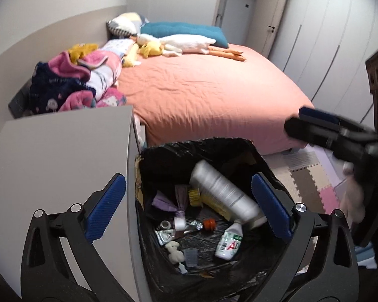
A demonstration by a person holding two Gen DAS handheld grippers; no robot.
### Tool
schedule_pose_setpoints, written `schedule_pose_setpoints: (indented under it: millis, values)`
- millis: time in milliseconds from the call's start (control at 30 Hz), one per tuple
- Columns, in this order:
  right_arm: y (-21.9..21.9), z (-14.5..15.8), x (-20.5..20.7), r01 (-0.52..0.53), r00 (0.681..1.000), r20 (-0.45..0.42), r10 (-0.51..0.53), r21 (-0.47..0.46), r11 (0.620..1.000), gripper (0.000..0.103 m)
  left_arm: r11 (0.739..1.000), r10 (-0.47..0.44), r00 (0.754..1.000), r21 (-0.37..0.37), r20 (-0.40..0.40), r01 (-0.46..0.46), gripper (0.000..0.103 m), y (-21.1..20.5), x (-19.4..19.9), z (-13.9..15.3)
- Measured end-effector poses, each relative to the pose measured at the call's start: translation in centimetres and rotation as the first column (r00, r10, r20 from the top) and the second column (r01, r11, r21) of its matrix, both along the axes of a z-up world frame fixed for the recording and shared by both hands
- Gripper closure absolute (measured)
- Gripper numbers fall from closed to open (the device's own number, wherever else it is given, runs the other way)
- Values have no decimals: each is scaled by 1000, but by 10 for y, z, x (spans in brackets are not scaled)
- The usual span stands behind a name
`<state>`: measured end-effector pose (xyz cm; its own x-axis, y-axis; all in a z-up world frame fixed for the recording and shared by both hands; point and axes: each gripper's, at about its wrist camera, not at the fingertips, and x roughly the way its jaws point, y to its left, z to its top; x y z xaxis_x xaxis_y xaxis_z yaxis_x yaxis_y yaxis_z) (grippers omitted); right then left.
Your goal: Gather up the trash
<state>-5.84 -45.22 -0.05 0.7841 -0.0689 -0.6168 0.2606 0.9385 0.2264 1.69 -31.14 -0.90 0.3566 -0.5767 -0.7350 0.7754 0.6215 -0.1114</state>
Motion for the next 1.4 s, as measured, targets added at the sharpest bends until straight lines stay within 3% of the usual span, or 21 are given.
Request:
schedule_pose_setpoints:
  millis: [100,1400]
  values:
    - [-5,-2,2,13,999,-41,-12,35,999,3,1000,-3,1000,19,20,3,7,-2,-5,0]
    - [9,-1,12,-18,999,-36,18,6,1000,3,999,28,999,-25,29,-27,7,11,6,11]
